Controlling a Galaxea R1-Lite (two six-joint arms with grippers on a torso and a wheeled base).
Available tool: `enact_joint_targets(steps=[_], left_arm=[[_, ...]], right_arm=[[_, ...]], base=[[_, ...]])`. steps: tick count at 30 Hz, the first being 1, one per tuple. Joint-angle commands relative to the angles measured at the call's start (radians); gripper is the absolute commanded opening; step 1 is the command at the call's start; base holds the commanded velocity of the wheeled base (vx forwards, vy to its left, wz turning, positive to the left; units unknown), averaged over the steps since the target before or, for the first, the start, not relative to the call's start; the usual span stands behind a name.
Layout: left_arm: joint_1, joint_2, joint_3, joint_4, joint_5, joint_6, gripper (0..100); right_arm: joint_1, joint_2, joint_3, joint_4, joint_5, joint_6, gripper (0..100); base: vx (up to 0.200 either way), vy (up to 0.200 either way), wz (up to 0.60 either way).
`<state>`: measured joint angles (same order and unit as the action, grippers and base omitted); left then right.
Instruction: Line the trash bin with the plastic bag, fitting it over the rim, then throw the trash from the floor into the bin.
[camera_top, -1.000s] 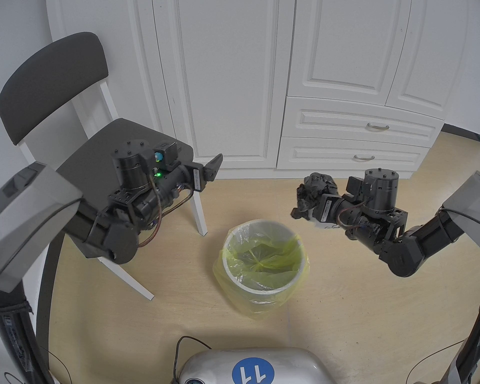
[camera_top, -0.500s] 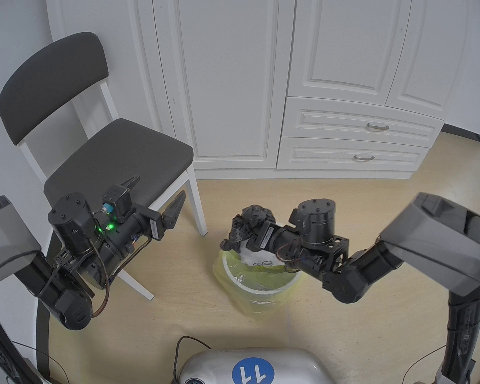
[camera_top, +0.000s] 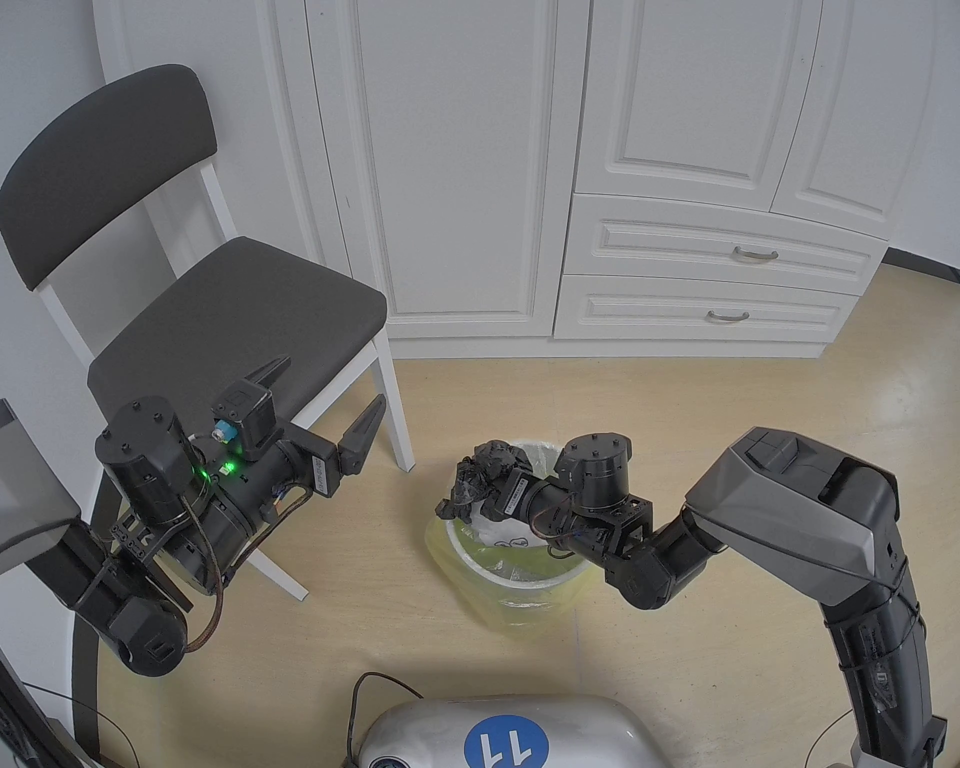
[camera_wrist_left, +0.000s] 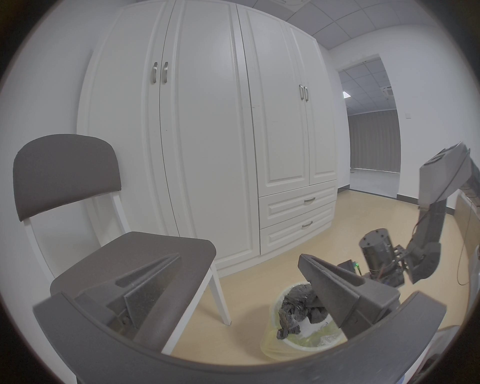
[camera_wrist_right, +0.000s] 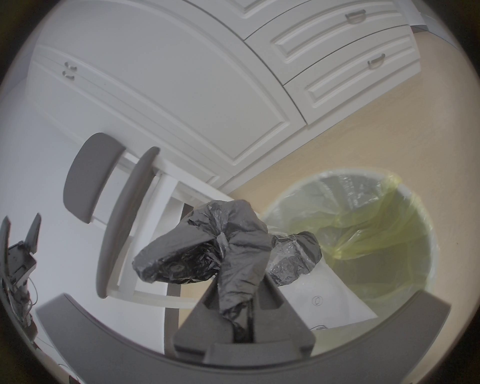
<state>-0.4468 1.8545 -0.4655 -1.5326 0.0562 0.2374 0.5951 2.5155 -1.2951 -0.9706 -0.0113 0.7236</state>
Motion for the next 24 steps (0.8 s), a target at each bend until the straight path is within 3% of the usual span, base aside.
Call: enact_joint_targets(steps=[1, 15, 24], left_arm=[[-0.007, 0.011, 0.011, 0.000, 0.001, 0.000, 100], [0.002, 0.022, 0.011, -0.001, 0.004, -0.001, 100], [0.002, 0.040, -0.008, -0.001, 0.005, -0.003, 100]], right_arm=[[-0.037, 0.068, -0.032, -0.002, 0.011, 0.000, 0], [-0.046, 0.111, 0.000, 0.012, 0.033, -0.026, 0], [-0.083, 0.210, -0.178, -0.003, 0.024, -0.033, 0]], base=[[0.000, 0.000, 0.00], [0.000, 0.000, 0.00], [0.000, 0.000, 0.00]])
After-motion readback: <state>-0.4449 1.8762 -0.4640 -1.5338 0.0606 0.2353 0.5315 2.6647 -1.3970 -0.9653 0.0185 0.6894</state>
